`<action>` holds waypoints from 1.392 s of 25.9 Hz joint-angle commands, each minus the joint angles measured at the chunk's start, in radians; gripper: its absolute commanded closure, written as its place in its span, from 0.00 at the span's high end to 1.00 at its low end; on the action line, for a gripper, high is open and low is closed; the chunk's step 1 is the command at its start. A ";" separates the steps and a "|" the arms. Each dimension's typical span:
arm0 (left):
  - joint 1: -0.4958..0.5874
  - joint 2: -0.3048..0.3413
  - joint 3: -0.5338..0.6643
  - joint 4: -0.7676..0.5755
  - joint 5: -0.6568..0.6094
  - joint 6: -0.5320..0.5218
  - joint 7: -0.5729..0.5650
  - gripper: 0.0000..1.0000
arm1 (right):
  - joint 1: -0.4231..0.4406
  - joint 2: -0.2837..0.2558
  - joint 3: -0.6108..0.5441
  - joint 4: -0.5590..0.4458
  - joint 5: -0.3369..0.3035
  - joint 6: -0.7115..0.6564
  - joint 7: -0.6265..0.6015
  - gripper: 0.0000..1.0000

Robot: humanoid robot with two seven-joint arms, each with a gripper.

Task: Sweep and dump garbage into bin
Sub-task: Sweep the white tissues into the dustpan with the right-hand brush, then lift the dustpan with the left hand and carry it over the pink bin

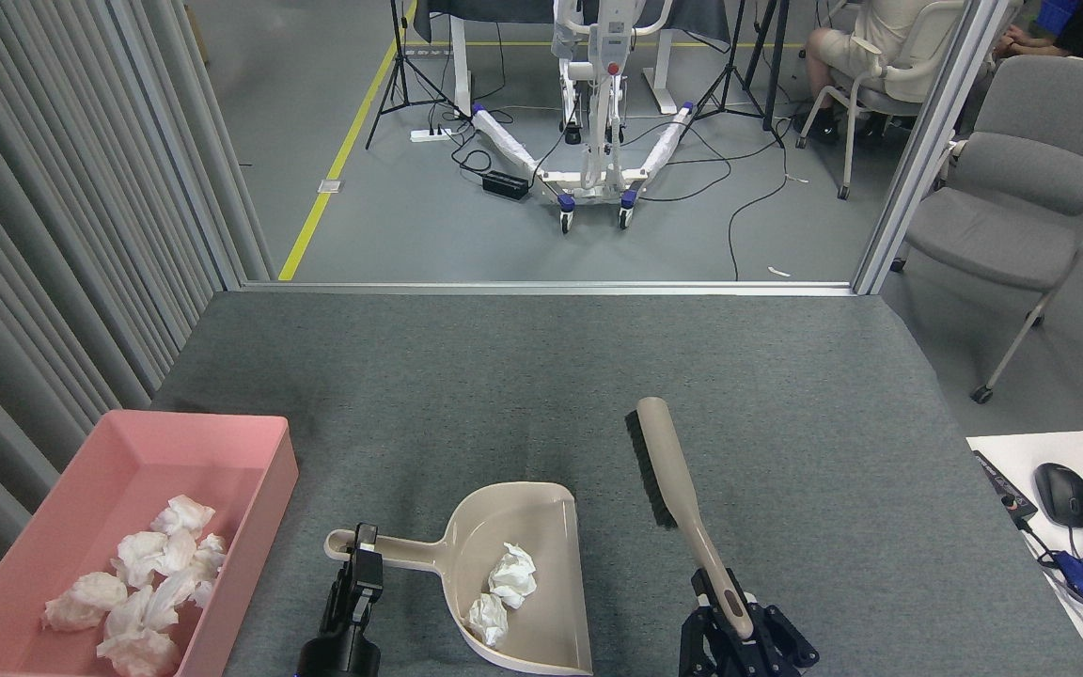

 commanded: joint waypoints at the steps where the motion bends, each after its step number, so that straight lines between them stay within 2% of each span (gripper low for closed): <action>1: 0.012 0.000 0.001 -0.047 0.011 0.009 0.005 0.09 | -0.017 -0.041 -0.018 0.059 -0.012 0.007 -0.024 0.00; 6: 0.029 0.009 -0.013 -0.148 0.086 0.040 0.053 0.01 | -0.071 -0.044 -0.018 0.162 -0.014 0.014 -0.052 0.00; 9: 0.045 0.025 -0.028 -0.209 0.106 0.082 0.056 0.00 | -0.105 -0.037 -0.018 0.210 -0.015 0.017 -0.052 0.00; 12: 0.049 0.057 -0.030 -0.260 0.110 0.099 0.056 0.00 | -0.143 -0.038 -0.018 0.257 -0.022 0.050 -0.053 0.00; 15: 0.069 0.094 -0.028 -0.318 0.167 0.127 0.062 0.00 | -0.175 -0.040 -0.018 0.296 -0.038 0.053 -0.053 0.00; 21: 0.086 0.169 -0.026 -0.336 0.261 0.178 0.067 0.00 | -0.217 -0.035 -0.015 0.375 -0.046 0.053 -0.055 0.00; 24: 0.114 0.201 -0.022 -0.382 0.316 0.187 0.073 0.01 | -0.229 -0.035 -0.014 0.395 -0.046 0.051 -0.056 0.00; 25: 0.121 0.204 -0.016 -0.404 0.339 0.187 0.091 0.05 | -0.230 -0.034 -0.015 0.400 -0.046 0.051 -0.056 0.00; 28: 0.129 0.217 0.026 -0.448 0.405 0.167 0.110 0.05 | -0.230 -0.032 -0.014 0.406 -0.046 0.051 -0.056 0.00; 30: 0.135 0.249 0.035 -0.490 0.450 0.170 0.110 0.04 | -0.230 -0.029 -0.014 0.406 -0.048 0.051 -0.056 0.00; 34: 0.150 0.299 0.036 -0.485 0.509 0.161 0.106 0.04 | -0.229 -0.031 -0.014 0.406 -0.048 0.054 -0.058 0.00; 35: 0.160 0.305 0.038 -0.488 0.509 0.155 0.106 0.04 | -0.229 -0.031 -0.014 0.406 -0.048 0.056 -0.058 0.08; 36: 0.164 0.313 0.043 -0.488 0.512 0.138 0.106 0.04 | -0.229 -0.031 -0.015 0.406 -0.048 0.057 -0.058 0.24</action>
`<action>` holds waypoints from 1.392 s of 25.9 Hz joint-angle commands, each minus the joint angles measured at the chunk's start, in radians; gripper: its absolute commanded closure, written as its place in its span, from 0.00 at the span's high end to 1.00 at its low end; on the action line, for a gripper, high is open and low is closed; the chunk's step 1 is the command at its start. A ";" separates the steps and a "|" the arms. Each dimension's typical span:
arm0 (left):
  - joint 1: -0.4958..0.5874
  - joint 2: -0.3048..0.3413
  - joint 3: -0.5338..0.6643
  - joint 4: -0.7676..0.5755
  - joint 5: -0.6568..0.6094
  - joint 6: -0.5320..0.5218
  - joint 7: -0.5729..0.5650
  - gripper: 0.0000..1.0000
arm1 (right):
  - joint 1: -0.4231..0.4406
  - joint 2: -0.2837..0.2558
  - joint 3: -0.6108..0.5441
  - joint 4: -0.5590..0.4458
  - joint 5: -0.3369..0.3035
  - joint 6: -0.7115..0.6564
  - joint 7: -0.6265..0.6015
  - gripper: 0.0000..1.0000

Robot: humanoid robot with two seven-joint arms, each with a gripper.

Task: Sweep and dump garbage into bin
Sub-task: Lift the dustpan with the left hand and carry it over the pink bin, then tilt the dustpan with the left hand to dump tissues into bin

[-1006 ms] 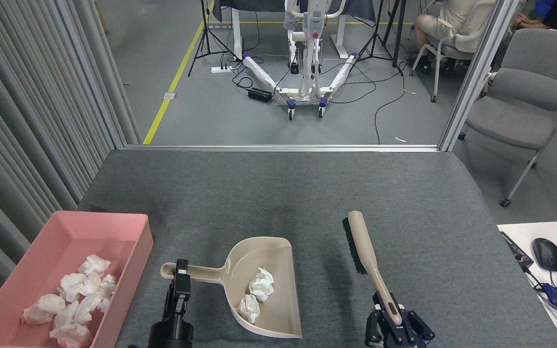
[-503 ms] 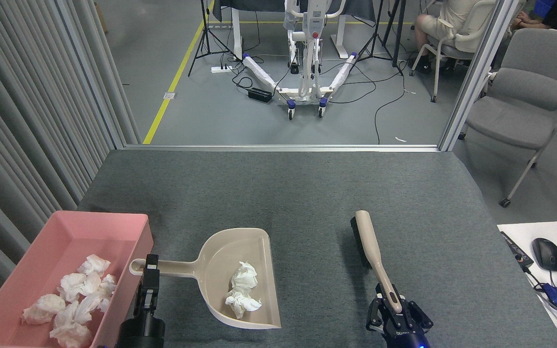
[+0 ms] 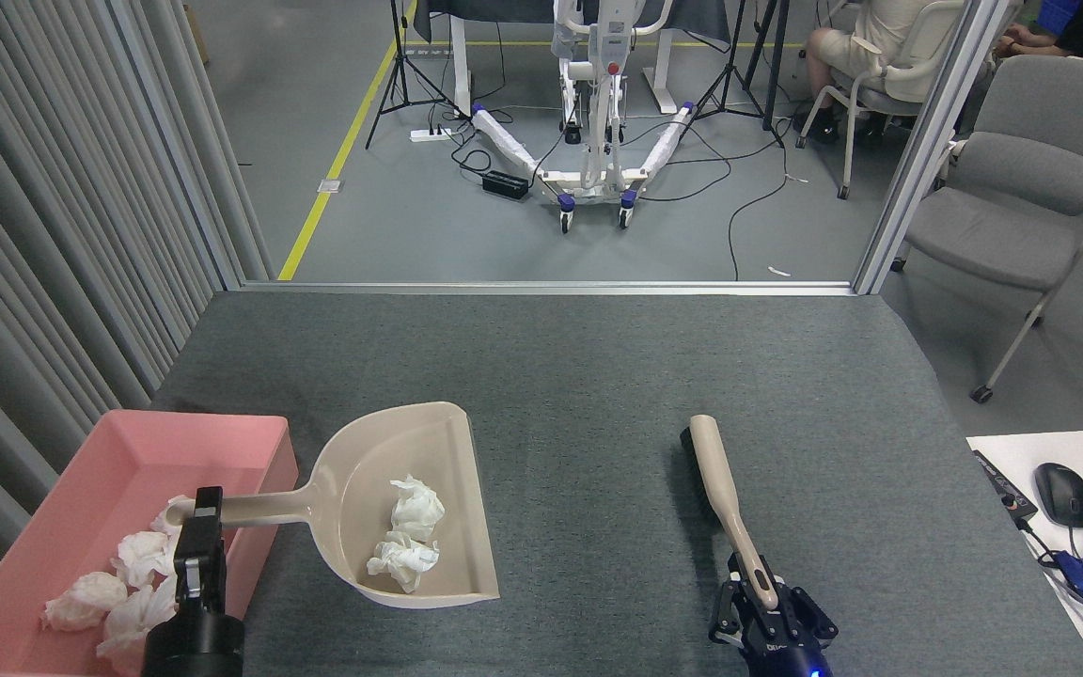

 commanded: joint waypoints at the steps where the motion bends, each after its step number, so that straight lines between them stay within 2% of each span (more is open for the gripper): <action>1: 0.016 0.037 0.009 -0.005 0.031 -0.044 -0.003 0.03 | 0.001 -0.002 -0.001 0.000 -0.001 0.008 0.002 0.45; 3: 0.016 0.077 0.009 -0.004 0.085 -0.079 -0.006 0.03 | 0.001 -0.004 -0.001 0.000 -0.002 0.025 0.002 0.73; 6: 0.023 0.133 0.010 -0.009 0.159 -0.125 -0.008 0.03 | 0.002 -0.007 0.000 -0.001 -0.004 0.036 0.002 0.89; 8: 0.034 0.149 0.017 -0.007 0.174 -0.134 -0.010 0.03 | 0.004 -0.008 0.002 -0.001 -0.004 0.034 0.002 0.96; 12: 0.032 0.191 0.061 -0.007 0.211 -0.128 -0.068 0.02 | 0.012 -0.010 0.003 -0.012 -0.004 0.034 -0.005 0.96; 16: 0.028 0.289 0.107 0.008 0.300 -0.113 -0.088 0.02 | 0.022 -0.007 0.008 -0.026 -0.002 0.033 -0.033 0.96; 22: 0.023 0.378 0.175 0.102 0.390 -0.102 -0.140 0.02 | 0.062 -0.007 0.008 -0.073 -0.001 0.030 -0.041 0.96; 26: 0.025 0.461 0.179 0.222 0.383 -0.127 -0.163 0.03 | 0.088 -0.008 0.008 -0.116 0.001 0.034 -0.042 0.96; 28: 0.025 0.501 0.187 0.307 0.383 -0.176 -0.191 0.03 | 0.090 -0.007 0.008 -0.129 0.001 0.038 -0.042 0.96; 32: 0.026 0.530 0.239 0.446 0.386 -0.222 -0.237 0.03 | 0.096 -0.007 0.003 -0.159 0.002 0.041 -0.042 0.96; 36: 0.034 0.564 0.285 0.495 0.386 -0.248 -0.247 0.03 | 0.099 -0.010 -0.003 -0.191 0.002 0.044 -0.041 0.96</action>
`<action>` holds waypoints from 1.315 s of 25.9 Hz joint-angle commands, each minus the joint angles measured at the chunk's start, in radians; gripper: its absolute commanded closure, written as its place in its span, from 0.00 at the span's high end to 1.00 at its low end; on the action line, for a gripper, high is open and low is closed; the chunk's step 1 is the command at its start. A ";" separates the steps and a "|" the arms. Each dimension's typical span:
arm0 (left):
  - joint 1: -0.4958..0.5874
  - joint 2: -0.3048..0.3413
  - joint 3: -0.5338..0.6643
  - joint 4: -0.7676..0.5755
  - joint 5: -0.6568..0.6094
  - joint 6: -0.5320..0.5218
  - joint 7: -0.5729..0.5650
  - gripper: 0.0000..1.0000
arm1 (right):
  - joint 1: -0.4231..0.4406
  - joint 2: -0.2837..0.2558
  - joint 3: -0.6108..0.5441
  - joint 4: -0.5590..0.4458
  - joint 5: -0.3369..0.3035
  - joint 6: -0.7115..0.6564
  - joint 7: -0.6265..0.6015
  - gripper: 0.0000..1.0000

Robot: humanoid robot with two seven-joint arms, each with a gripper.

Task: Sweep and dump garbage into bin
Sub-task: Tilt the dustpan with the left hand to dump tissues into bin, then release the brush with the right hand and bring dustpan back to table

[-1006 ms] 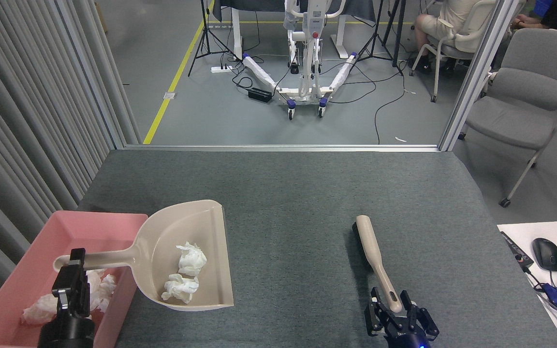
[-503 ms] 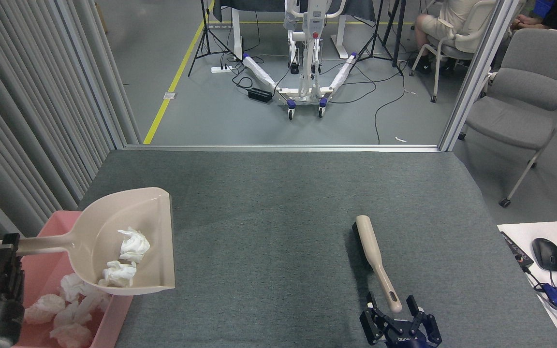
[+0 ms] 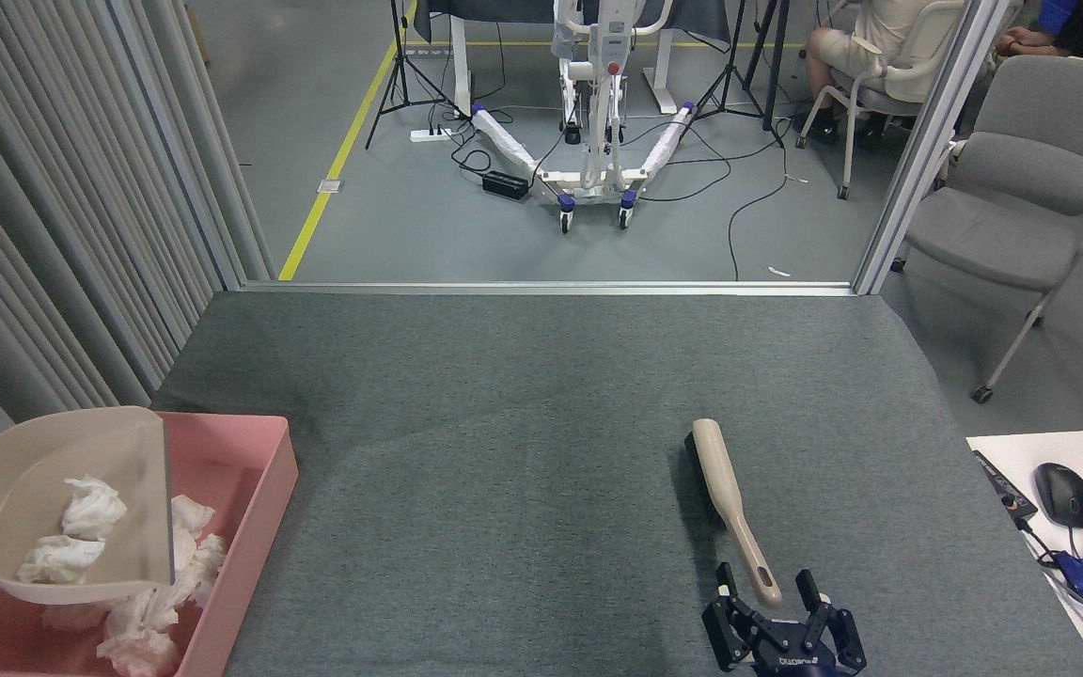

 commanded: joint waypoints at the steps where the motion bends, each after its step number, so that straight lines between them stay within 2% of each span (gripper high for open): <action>1: 0.004 0.024 0.038 0.058 -0.001 -0.039 -0.013 0.03 | 0.002 -0.002 -0.005 -0.030 0.002 0.003 0.001 0.96; 5: 0.007 0.047 0.043 0.074 -0.058 -0.133 -0.016 0.03 | 0.002 -0.005 -0.006 -0.076 0.002 0.034 0.006 0.96; 10: -0.002 0.059 0.052 0.064 -0.355 -0.145 0.022 0.03 | 0.002 -0.009 -0.028 -0.127 0.008 0.059 0.018 0.96; 13: -0.007 0.058 0.077 0.065 -0.492 -0.150 0.064 0.04 | 0.001 -0.012 -0.034 -0.154 0.026 0.063 0.026 0.96; 19: -0.017 0.058 0.104 0.061 -0.515 -0.150 0.078 0.03 | -0.004 -0.025 -0.037 -0.168 0.026 0.103 0.064 0.96; 22: -0.030 0.056 0.104 0.050 -0.475 -0.151 0.078 0.03 | -0.002 -0.040 -0.040 -0.194 0.026 0.111 0.095 0.96; 27: -0.028 0.052 0.087 -0.001 -0.157 -0.200 0.062 0.00 | 0.001 -0.049 -0.079 -0.242 0.023 0.101 0.118 0.96; 30: -0.031 0.039 -0.005 -0.116 -0.010 -0.184 0.052 0.00 | 0.001 -0.075 -0.080 -0.260 0.020 0.101 0.127 0.96; 32: -0.053 0.009 -0.077 -0.189 0.041 -0.181 0.059 0.00 | 0.004 -0.080 -0.080 -0.265 0.020 0.101 0.127 0.96; 34: -0.099 -0.066 -0.147 -0.246 0.039 -0.147 0.065 0.00 | 0.007 -0.089 -0.082 -0.265 0.020 0.103 0.129 0.96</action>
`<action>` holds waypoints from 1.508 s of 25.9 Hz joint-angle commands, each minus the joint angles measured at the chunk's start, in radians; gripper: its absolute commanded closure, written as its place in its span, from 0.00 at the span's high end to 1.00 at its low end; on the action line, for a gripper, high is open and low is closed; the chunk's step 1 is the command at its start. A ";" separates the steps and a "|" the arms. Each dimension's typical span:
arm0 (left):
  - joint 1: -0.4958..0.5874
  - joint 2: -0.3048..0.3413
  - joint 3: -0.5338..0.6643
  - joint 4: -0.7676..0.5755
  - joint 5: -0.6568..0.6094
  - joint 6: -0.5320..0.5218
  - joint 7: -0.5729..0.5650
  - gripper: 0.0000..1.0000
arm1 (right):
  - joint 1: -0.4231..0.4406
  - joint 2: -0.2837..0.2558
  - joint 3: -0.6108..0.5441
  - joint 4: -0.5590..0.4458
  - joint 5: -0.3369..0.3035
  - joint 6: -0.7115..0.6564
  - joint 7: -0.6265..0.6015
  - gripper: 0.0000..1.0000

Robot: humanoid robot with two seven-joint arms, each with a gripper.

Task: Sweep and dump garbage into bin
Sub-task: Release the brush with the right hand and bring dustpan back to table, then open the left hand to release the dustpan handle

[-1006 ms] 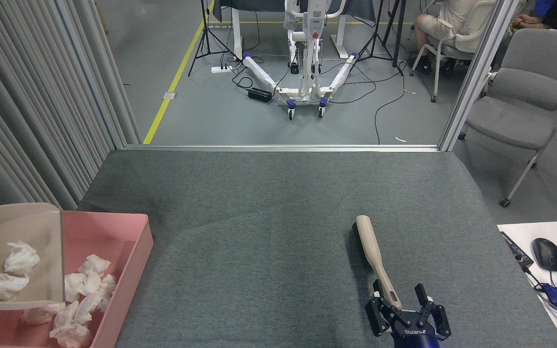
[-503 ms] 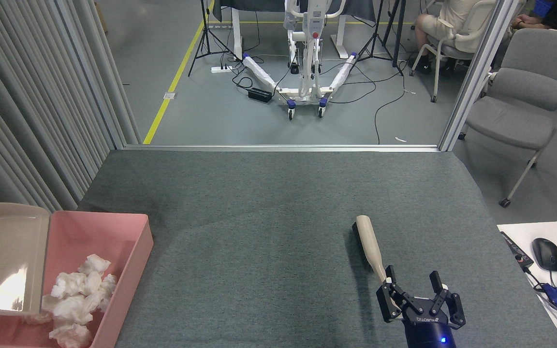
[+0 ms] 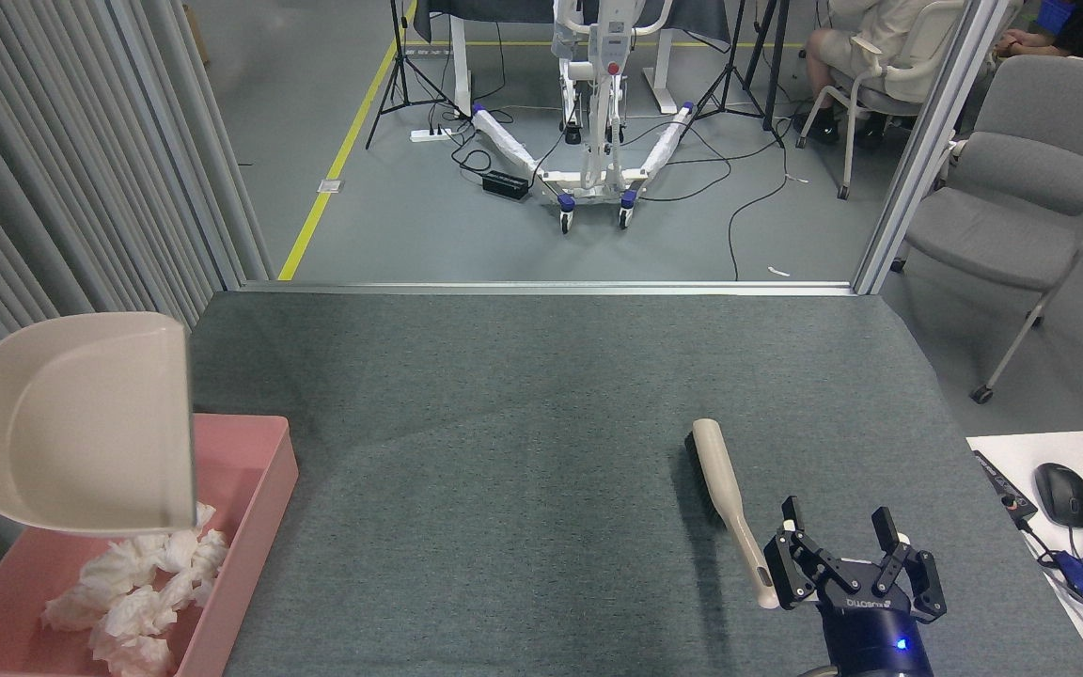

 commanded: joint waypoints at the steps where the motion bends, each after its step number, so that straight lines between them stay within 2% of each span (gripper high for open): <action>1: -0.063 -0.114 -0.124 -0.104 0.040 0.064 0.008 0.00 | 0.004 -0.014 -0.003 -0.006 0.001 0.004 0.003 0.96; 2: -0.083 -0.166 -0.153 -0.109 0.006 0.106 0.011 0.00 | 0.007 -0.015 -0.016 -0.007 0.004 0.006 0.006 0.96; 4: -0.130 -0.264 -0.195 -0.115 -0.150 0.195 0.021 0.00 | 0.017 -0.015 -0.030 -0.007 0.010 0.000 0.006 0.96; 6: -0.146 -0.349 -0.208 -0.152 -0.307 0.282 0.022 0.00 | 0.017 -0.014 -0.031 -0.007 0.050 0.000 0.006 0.96; 7: -0.147 -0.389 -0.219 -0.170 -0.353 0.317 0.021 0.00 | 0.017 -0.012 -0.031 -0.007 0.074 0.000 0.006 0.96; 10: -0.159 -0.473 -0.282 -0.181 -0.379 0.336 0.018 0.00 | 0.020 -0.011 -0.030 -0.013 0.099 0.001 0.007 0.96; 14: -0.181 -0.511 -0.336 -0.169 -0.379 0.348 0.024 0.00 | 0.027 -0.005 -0.033 -0.018 0.150 0.015 0.010 0.96; 20: -0.184 -0.554 -0.336 -0.120 -0.411 0.434 0.068 0.00 | 0.024 -0.015 -0.037 -0.019 0.154 0.009 0.012 0.96; 23: -0.153 -0.596 -0.333 -0.116 -0.489 0.434 0.082 0.00 | 0.024 -0.012 -0.039 -0.026 0.157 -0.008 0.012 0.96; 26: -0.124 -0.608 -0.323 -0.116 -0.548 0.432 0.087 0.00 | 0.027 -0.005 -0.059 -0.032 0.157 -0.029 0.012 0.96; 31: -0.123 -0.659 -0.323 -0.077 -0.551 0.396 0.087 0.00 | 0.028 -0.015 -0.062 -0.042 0.157 -0.032 0.012 0.96; 39: -0.123 -0.729 -0.291 0.015 -0.561 0.337 0.088 0.01 | 0.037 0.014 -0.079 -0.047 0.170 -0.029 0.012 0.96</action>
